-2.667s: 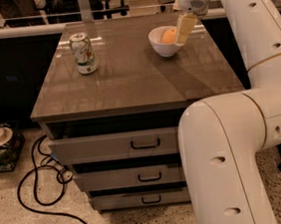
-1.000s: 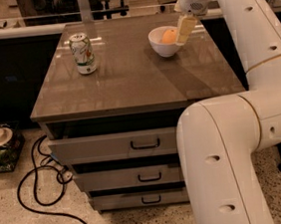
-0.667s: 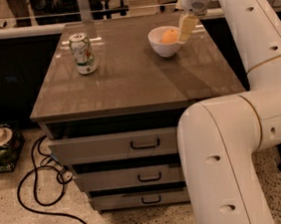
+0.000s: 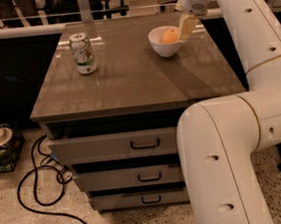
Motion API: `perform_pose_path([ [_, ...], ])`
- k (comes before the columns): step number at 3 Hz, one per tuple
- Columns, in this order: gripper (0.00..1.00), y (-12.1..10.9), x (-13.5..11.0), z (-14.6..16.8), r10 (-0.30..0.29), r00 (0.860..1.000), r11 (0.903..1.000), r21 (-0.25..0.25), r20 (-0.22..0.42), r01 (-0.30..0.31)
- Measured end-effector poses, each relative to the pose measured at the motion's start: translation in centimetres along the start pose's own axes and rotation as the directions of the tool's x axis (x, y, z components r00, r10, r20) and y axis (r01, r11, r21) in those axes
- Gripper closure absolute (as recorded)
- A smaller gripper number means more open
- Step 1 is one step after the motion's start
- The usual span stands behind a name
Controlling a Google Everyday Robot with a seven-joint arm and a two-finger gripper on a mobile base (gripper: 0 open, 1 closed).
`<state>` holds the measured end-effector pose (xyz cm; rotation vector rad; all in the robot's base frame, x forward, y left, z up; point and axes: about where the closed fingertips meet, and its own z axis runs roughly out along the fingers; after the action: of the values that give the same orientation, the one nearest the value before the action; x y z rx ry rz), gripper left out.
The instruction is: Pick orange from white bowl and place on counter
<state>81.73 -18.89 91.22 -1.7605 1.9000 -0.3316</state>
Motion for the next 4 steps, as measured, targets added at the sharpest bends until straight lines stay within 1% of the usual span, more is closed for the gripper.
perform_pose_path([
  [2,0.29,-0.45,-1.01,0.43,-0.042,0.999,0.9991,0.012,0.006,0.042],
  [3,0.3,-0.72,-1.47,0.31,-0.064,0.998,0.9978,0.02,0.003,0.064],
  [4,0.31,-1.04,-1.34,-0.35,-0.078,0.997,0.9964,0.031,-0.013,0.079],
])
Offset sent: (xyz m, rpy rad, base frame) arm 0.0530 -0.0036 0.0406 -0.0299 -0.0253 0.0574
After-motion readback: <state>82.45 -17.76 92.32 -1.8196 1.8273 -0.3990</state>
